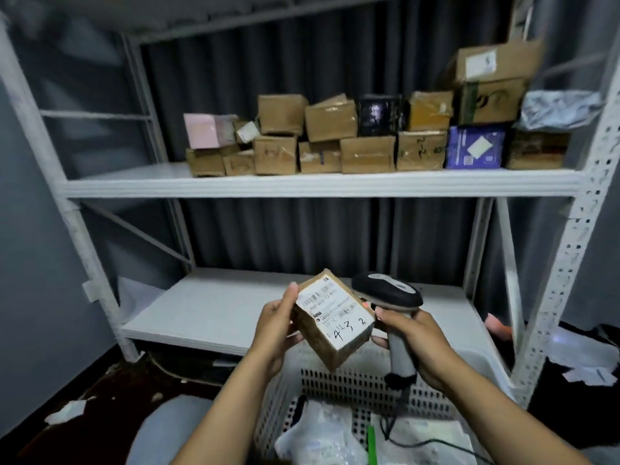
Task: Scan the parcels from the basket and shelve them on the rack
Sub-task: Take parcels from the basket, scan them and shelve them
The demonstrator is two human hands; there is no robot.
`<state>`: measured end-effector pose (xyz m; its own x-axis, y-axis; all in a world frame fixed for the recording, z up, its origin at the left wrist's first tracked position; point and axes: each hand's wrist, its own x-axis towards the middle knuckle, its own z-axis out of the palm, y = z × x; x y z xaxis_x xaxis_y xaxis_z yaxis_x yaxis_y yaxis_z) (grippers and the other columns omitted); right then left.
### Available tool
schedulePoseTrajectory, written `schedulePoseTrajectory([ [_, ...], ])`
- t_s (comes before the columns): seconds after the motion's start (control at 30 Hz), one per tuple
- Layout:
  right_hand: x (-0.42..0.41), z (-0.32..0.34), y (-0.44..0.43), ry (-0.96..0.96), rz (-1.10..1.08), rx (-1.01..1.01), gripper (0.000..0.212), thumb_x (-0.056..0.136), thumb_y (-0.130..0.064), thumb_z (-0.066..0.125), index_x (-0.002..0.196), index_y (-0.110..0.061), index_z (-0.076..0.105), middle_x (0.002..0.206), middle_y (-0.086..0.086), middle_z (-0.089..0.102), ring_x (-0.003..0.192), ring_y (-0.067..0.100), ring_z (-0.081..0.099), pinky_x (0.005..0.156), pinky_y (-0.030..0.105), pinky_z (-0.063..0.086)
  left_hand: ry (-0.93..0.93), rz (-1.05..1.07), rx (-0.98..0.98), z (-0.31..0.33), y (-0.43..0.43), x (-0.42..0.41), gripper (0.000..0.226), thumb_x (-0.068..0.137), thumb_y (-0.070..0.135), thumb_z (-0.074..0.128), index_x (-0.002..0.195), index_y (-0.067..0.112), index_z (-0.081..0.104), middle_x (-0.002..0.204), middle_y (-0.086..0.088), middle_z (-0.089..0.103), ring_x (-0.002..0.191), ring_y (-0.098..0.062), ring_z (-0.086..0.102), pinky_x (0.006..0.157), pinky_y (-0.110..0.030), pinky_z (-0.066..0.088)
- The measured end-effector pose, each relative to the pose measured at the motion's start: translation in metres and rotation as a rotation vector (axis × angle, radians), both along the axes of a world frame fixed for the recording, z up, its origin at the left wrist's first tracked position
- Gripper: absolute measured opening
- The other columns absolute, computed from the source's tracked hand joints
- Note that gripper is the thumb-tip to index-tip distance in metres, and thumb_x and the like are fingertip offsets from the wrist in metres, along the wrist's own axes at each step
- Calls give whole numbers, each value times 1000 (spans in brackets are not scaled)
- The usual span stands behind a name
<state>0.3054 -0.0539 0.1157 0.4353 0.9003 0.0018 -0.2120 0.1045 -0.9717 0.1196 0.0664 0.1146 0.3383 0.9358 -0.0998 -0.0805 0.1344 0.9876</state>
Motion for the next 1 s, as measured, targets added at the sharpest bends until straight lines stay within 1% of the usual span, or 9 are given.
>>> schedulePoseTrajectory([
  [0.1, -23, 39, 18, -31, 28, 68, 23, 85, -9, 69, 108, -8, 69, 99, 6, 76, 91, 20, 72, 78, 36, 57, -24, 68, 55, 44, 9, -13, 51, 94, 53, 50, 100, 7, 70, 90, -4, 76, 87, -17, 70, 77, -33, 56],
  [0.17, -35, 61, 31, -19, 15, 103, 18, 86, -7, 68, 104, -8, 69, 94, 7, 77, 83, 19, 72, 76, 35, 57, -54, 114, 87, 70, 17, -18, 59, 92, 56, 51, 108, 1, 66, 94, -7, 75, 90, -19, 71, 82, -38, 58],
  [0.23, -49, 86, 47, 7, 3, 126, 17, 86, -7, 68, 103, -4, 69, 93, 11, 76, 81, 20, 72, 72, 34, 58, -88, 125, 100, 90, 29, -22, 62, 88, 56, 57, 119, 2, 57, 101, -8, 74, 91, -20, 72, 76, -37, 59],
  [0.33, -66, 120, 71, 37, 2, 168, 15, 85, -8, 70, 100, -3, 70, 87, 10, 76, 77, 21, 71, 68, 32, 58, -79, 15, 173, 117, 36, -26, 32, 92, 35, 61, 120, 19, 55, 104, -1, 73, 90, -17, 71, 68, -30, 55],
  [0.47, -80, 164, 104, 17, 8, 241, 20, 81, -7, 74, 101, -3, 72, 90, 13, 76, 81, 26, 73, 69, 31, 56, -77, -74, 165, 152, 56, -36, 30, 93, 30, 58, 119, 43, 50, 112, 9, 68, 100, -20, 64, 74, -40, 51],
  [0.6, -83, 200, 137, 0, 27, 262, 19, 82, -5, 73, 100, -2, 70, 88, 13, 76, 73, 21, 73, 62, 29, 58, -120, -85, 114, 185, 90, -45, 31, 92, 22, 55, 118, 39, 52, 106, 6, 69, 97, -19, 63, 79, -40, 49],
  [0.73, -74, 224, 171, -86, 46, 243, 17, 83, -9, 73, 99, -6, 69, 84, 9, 73, 72, 21, 68, 62, 30, 55, -157, 94, 97, 215, 133, -47, 38, 86, 28, 68, 123, 28, 56, 111, -1, 68, 100, -22, 63, 84, -41, 52],
  [0.87, -58, 240, 208, -157, 54, 246, 18, 81, -12, 76, 96, -5, 69, 81, 10, 70, 75, 25, 67, 63, 31, 54, -169, 248, 151, 243, 180, -45, 40, 85, 33, 70, 119, 17, 56, 108, -6, 69, 89, -21, 66, 65, -34, 53],
  [1.0, -40, 250, 240, -237, 72, 230, 21, 80, -13, 77, 98, -4, 70, 88, 15, 72, 81, 28, 69, 68, 35, 58, -204, 393, 208, 257, 227, -35, 37, 86, 36, 69, 115, 15, 60, 104, -5, 70, 88, -22, 68, 61, -29, 53],
])
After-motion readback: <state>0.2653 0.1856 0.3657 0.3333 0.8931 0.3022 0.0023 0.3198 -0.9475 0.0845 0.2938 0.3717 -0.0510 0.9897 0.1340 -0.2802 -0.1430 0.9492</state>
